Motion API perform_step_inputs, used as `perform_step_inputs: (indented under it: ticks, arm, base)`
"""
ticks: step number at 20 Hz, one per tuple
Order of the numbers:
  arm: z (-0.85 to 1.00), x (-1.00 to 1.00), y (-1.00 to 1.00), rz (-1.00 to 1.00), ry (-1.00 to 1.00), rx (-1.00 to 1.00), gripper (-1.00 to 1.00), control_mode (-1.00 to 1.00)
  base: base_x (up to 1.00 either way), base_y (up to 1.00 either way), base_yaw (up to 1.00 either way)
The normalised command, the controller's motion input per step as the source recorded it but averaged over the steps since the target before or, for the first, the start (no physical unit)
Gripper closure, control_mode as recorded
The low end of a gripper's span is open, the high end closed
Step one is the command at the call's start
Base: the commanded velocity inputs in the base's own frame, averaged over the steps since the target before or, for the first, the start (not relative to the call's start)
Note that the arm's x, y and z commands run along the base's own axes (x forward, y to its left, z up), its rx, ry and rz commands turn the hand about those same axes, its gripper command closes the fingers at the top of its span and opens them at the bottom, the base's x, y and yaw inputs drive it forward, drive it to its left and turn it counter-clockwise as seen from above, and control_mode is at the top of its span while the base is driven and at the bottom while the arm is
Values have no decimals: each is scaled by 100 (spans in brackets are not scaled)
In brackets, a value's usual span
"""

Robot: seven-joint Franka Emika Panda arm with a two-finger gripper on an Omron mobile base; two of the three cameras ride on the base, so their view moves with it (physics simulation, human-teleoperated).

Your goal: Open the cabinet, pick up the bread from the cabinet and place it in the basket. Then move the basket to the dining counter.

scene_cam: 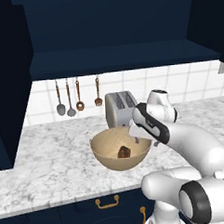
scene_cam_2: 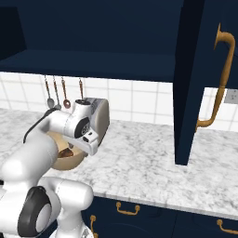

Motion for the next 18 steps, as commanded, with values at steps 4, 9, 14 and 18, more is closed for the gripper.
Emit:
perform_step_inputs:
  ticks: [4,9,14,18]
  arm:
    - [-29,-2,0,0,-8,0,-100,-100]
    - [-18,-9,0,0,-9,0,-100,-100]
    - [9,-53,0,0,-9,0,-100,-100]
    - [6,-27,0,0,0,0,-100,-100]
  base:
    - [0,0,0]
    - [0,0,0]
    - [0,0,0]
    - [0,0,0]
